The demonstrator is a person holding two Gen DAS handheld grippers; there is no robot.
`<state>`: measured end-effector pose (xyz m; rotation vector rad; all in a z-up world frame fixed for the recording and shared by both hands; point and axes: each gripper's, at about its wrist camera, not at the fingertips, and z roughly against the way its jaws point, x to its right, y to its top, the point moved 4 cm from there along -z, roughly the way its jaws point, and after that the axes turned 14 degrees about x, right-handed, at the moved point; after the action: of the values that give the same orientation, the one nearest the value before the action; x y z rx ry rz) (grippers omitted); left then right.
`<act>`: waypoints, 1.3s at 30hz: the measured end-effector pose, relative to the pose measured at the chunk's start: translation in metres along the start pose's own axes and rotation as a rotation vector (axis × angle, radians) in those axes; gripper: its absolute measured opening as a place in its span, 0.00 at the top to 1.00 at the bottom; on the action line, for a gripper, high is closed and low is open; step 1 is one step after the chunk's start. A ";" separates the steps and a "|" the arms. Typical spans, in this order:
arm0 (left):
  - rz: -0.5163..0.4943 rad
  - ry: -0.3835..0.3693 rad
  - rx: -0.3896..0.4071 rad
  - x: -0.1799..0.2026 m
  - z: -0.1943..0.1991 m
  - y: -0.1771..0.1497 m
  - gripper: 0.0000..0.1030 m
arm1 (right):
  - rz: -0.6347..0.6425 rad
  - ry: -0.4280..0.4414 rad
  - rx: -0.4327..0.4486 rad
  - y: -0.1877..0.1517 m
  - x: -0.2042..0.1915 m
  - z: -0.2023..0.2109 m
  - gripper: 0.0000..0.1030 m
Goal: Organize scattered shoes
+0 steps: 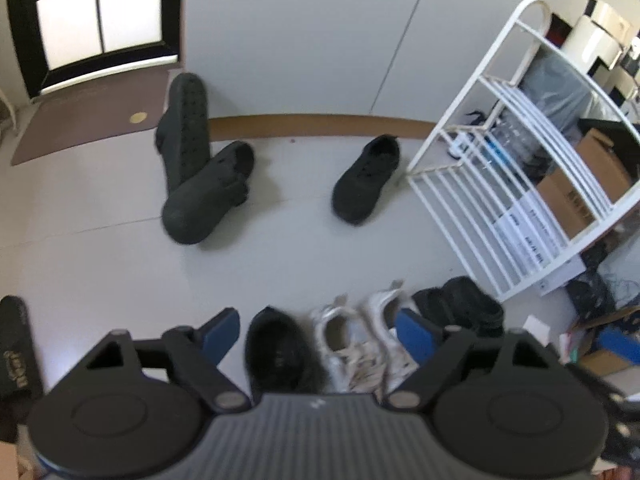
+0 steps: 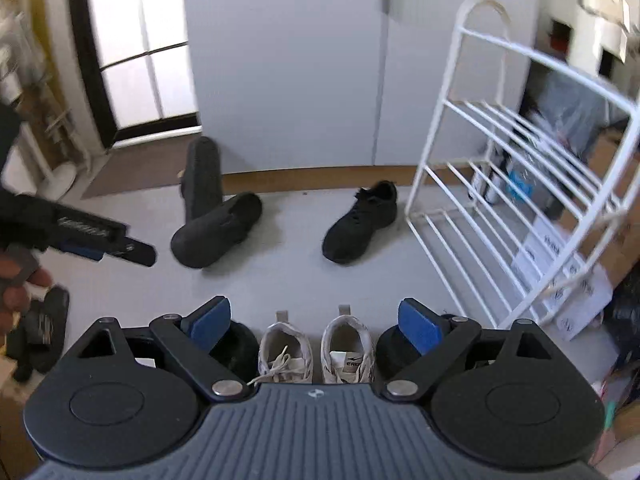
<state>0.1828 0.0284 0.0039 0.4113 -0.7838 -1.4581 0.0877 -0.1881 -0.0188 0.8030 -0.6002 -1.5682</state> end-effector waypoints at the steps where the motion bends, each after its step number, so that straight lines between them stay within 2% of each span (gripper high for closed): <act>1: 0.008 -0.006 0.016 0.003 0.002 0.003 0.16 | -0.055 0.000 -0.024 -0.001 0.004 -0.002 0.09; 2: 0.017 -0.010 0.025 0.005 0.003 0.004 0.16 | -0.150 0.010 -0.047 0.000 0.013 -0.008 0.09; 6: 0.135 -0.009 0.025 0.004 0.008 0.013 0.15 | -0.133 -0.025 -0.037 0.010 0.017 -0.012 0.09; 8: 0.161 0.008 0.019 0.002 0.010 0.018 0.15 | -0.172 -0.041 -0.030 0.017 0.027 -0.014 0.09; 14: 0.135 0.046 0.046 0.004 0.022 0.043 0.11 | -0.328 -0.048 -0.071 0.026 0.055 -0.024 0.08; 19: 0.065 0.038 0.031 0.010 0.004 0.044 0.11 | -0.455 -0.031 -0.153 0.025 0.069 -0.051 0.08; 24: -0.001 0.024 0.012 0.017 -0.035 0.048 0.12 | -0.377 -0.076 -0.158 0.023 0.073 -0.068 0.08; 27: -0.032 0.039 0.013 0.016 -0.054 0.051 0.14 | -0.379 -0.078 -0.180 0.021 0.077 -0.079 0.08; 34: 0.009 0.033 -0.005 0.003 -0.109 0.056 0.16 | -0.354 -0.117 -0.174 0.023 0.079 -0.105 0.09; 39: -0.041 0.039 -0.028 0.002 -0.141 0.058 0.16 | -0.301 -0.113 -0.195 0.016 0.074 -0.129 0.09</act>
<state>0.3215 0.0035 -0.0538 0.4352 -0.7269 -1.4930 0.1947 -0.2553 -0.0990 0.6829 -0.4113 -1.9252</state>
